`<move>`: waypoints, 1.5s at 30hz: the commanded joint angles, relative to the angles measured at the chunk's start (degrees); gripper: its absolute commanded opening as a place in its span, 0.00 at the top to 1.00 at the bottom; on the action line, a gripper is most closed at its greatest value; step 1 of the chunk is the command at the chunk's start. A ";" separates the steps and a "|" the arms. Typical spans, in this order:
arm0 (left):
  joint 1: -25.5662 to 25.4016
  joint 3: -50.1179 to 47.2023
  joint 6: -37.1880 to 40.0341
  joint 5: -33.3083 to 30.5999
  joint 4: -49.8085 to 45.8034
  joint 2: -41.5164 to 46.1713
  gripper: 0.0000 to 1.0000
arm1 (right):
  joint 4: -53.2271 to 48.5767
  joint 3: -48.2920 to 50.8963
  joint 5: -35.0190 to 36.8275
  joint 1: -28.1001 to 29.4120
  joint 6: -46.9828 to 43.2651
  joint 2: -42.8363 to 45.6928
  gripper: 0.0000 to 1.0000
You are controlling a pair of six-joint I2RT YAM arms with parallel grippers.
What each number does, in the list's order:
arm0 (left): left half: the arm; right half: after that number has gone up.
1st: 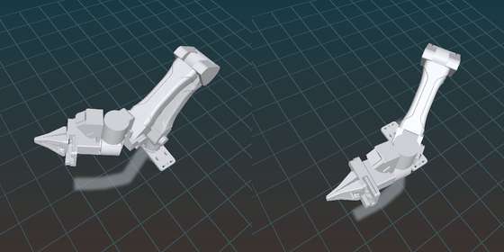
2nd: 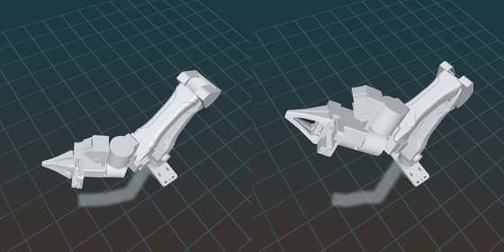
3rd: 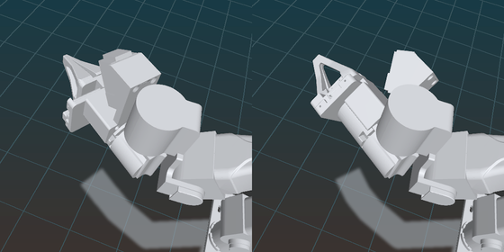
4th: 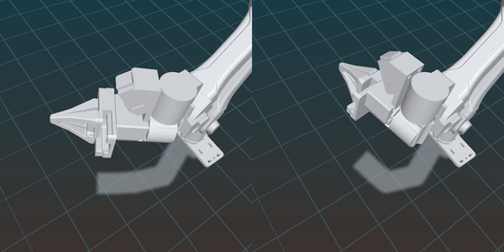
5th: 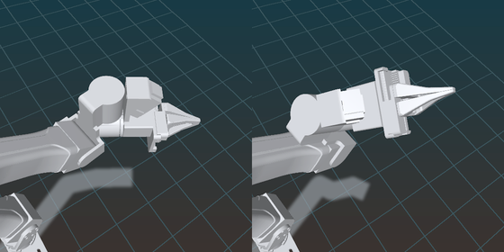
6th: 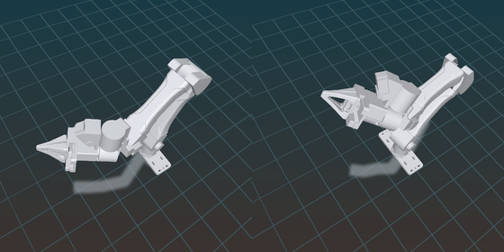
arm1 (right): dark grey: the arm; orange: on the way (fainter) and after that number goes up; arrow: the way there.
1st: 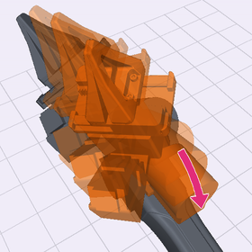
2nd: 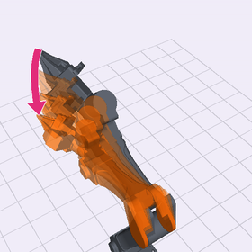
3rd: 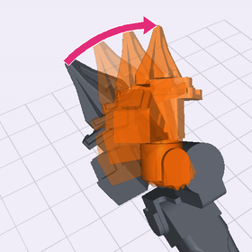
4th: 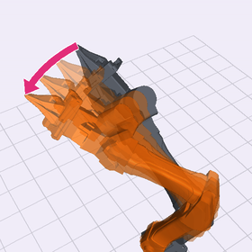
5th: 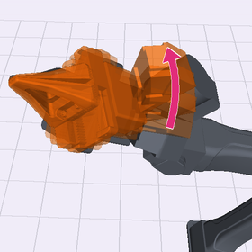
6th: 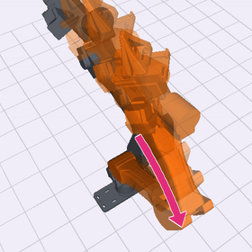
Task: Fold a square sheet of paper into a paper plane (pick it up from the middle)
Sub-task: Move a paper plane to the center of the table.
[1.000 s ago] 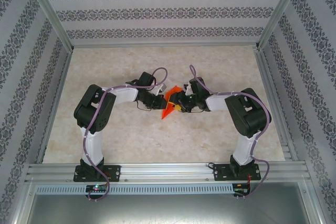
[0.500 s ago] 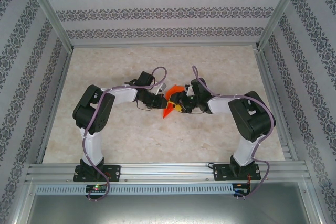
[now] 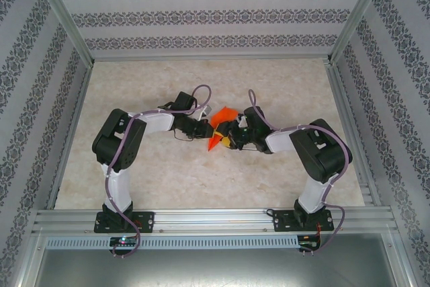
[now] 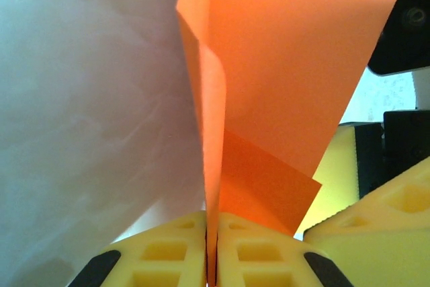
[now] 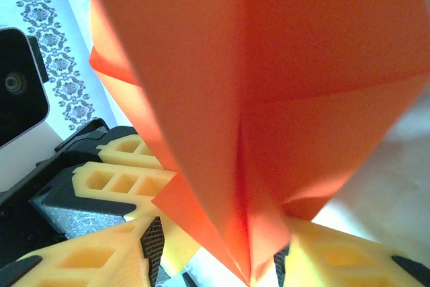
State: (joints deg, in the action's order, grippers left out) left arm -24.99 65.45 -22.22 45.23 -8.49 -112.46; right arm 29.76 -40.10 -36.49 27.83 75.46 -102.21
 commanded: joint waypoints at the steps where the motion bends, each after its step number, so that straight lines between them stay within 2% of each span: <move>1: 0.03 -1.02 -0.68 1.61 1.94 1.75 0.88 | 7.46 -0.06 0.22 1.57 2.94 -0.10 0.52; 4: 0.03 -1.19 -0.69 1.86 2.13 1.98 0.88 | 5.49 -0.89 1.10 2.64 1.84 0.24 0.53; 7: 0.02 -1.27 -1.02 2.60 2.43 2.24 0.87 | -3.20 -2.71 3.40 2.46 -3.10 0.87 0.55; 12: 0.03 -1.97 -1.84 3.89 3.48 3.04 0.87 | -3.84 -2.98 3.79 1.02 -3.96 0.78 0.63; 16: 0.10 -2.43 -2.21 4.21 3.88 3.97 0.88 | -12.13 -5.35 5.63 0.56 -9.03 1.31 0.69; 20: 0.36 -2.47 -2.61 4.38 3.94 4.55 0.88 | -15.08 -5.90 6.41 0.04 -11.17 1.38 0.73; 25: 0.64 -2.86 -3.93 5.27 5.43 4.63 0.87 | -22.15 -7.25 9.35 0.07 -15.55 3.83 0.75; 30: 0.65 -3.01 -4.93 6.18 6.65 3.70 0.87 | -20.01 -7.36 9.10 0.19 -14.89 4.55 0.78; 40: 0.58 -2.91 -4.84 6.02 6.65 3.48 0.86 | -11.85 -6.91 5.51 0.64 -9.80 3.34 0.77; 45: 0.60 -3.24 -4.87 5.99 6.74 3.75 0.85 | -14.32 -7.42 5.62 0.82 -11.04 3.36 0.79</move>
State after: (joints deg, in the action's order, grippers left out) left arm -24.62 63.11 -26.85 49.71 -3.73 -109.21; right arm 15.18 -46.39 -29.93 28.27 64.53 -98.87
